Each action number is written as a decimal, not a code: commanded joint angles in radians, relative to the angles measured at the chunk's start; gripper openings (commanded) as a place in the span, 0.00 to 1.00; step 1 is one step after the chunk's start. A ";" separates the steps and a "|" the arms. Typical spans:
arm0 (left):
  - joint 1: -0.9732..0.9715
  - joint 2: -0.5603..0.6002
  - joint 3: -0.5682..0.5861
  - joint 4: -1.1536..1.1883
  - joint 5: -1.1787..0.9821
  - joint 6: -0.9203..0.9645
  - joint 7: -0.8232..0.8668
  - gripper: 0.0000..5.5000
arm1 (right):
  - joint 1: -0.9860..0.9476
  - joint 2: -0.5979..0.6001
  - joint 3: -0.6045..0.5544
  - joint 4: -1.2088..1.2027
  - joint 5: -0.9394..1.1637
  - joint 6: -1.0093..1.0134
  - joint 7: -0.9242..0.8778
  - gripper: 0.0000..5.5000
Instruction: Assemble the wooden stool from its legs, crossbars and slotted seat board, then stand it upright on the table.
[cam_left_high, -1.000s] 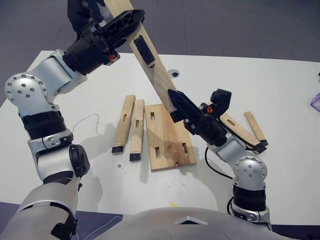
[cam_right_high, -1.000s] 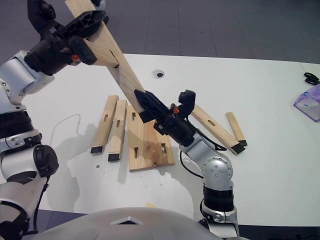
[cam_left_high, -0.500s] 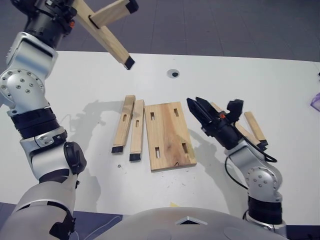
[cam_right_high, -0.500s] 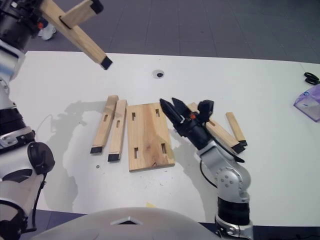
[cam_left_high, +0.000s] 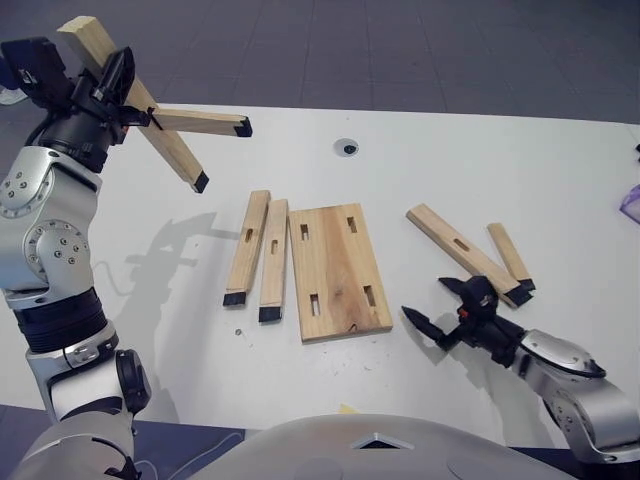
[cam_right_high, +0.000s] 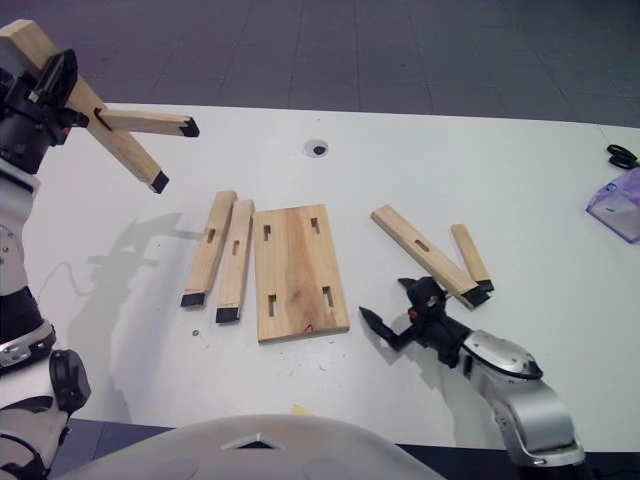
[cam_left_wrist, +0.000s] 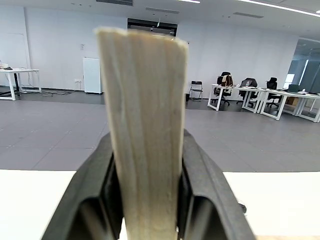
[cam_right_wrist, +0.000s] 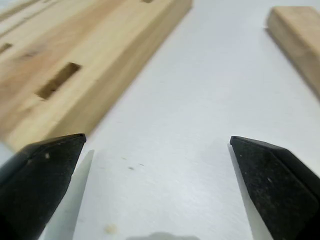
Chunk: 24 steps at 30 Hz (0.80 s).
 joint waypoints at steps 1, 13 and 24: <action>-0.074 -0.020 -0.051 0.016 0.020 0.001 -0.017 0.19 | -0.156 0.124 0.208 0.106 -0.098 -0.025 -0.005 0.98; -0.115 -0.065 -0.070 0.040 0.019 0.012 -0.035 0.19 | -0.376 0.356 0.046 -0.043 0.259 0.004 -0.037 0.98; -0.114 -0.148 -0.125 0.031 0.039 0.016 -0.019 0.19 | -0.702 0.348 0.240 0.745 -0.133 -0.107 0.044 0.98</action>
